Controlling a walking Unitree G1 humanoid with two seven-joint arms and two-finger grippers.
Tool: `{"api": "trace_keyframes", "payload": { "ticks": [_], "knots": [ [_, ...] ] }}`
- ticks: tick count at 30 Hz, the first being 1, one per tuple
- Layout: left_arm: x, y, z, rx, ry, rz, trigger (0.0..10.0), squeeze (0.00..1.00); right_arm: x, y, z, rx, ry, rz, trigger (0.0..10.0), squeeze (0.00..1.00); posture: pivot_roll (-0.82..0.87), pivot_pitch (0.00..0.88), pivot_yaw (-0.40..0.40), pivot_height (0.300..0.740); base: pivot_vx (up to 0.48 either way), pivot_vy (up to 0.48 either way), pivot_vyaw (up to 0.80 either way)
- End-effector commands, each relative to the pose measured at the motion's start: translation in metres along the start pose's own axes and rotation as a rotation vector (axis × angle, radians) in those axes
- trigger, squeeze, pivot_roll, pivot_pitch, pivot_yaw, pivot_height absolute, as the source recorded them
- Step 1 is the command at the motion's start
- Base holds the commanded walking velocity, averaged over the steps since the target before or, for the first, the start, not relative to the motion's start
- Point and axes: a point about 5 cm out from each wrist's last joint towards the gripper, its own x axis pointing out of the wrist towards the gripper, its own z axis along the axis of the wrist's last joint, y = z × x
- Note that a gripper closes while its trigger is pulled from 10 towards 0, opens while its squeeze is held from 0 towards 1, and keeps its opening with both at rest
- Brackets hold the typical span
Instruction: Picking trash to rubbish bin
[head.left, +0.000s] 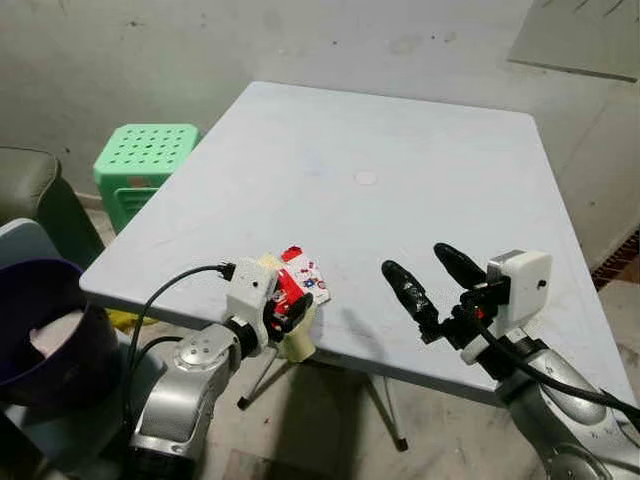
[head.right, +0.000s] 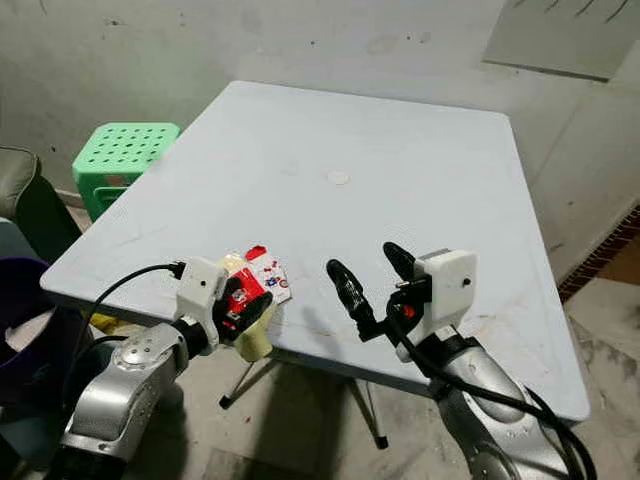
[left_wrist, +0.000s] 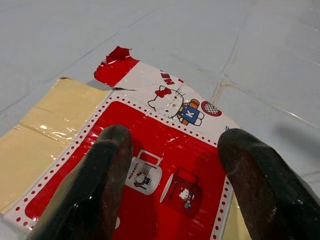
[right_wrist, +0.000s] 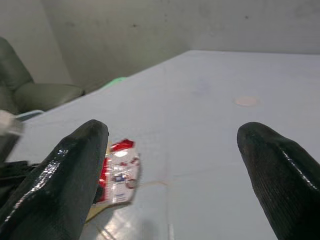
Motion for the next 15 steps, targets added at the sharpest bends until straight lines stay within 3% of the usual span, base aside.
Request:
{"api": "trace_keyframes", "payload": {
  "ticks": [1, 4, 7, 9, 15],
  "knots": [
    [-0.006, 0.004, -0.012, -0.022, 0.061, 0.037, 10.0, 0.0, 0.002, -0.002, 0.0, 0.002, 0.006, 0.019, 10.0, 0.0, -0.12, 0.114, -0.019, 0.74, 0.0, 0.0, 0.0],
    [-0.007, 0.005, -0.011, -0.022, 0.059, 0.043, 10.0, 0.0, 0.003, -0.002, 0.0, 0.001, 0.006, 0.023, 10.0, 0.0, -0.12, 0.114, -0.019, 0.74, 0.0, 0.0, 0.0],
    [-0.005, 0.008, 0.001, -0.008, -0.004, 0.074, 10.0, 0.0, 0.005, -0.005, -0.001, 0.0, 0.001, 0.026, 10.0, 0.0, -0.1, 0.094, -0.023, 0.74, 0.0, 0.0, 0.0],
    [-0.004, 0.009, 0.018, 0.026, -0.091, 0.092, 10.0, 0.0, 0.006, -0.006, -0.002, 0.004, -0.009, 0.025, 10.0, 0.0, -0.1, 0.089, -0.024, 0.74, 0.0, 0.0, 0.0],
    [0.001, 0.01, 0.058, 0.013, -0.287, 0.127, 10.0, 0.0, 0.011, -0.007, -0.007, 0.017, -0.039, 0.01, 10.0, 0.0, -0.09, 0.058, -0.028, 0.74, 0.0, 0.0, 0.0]
  ]
}}
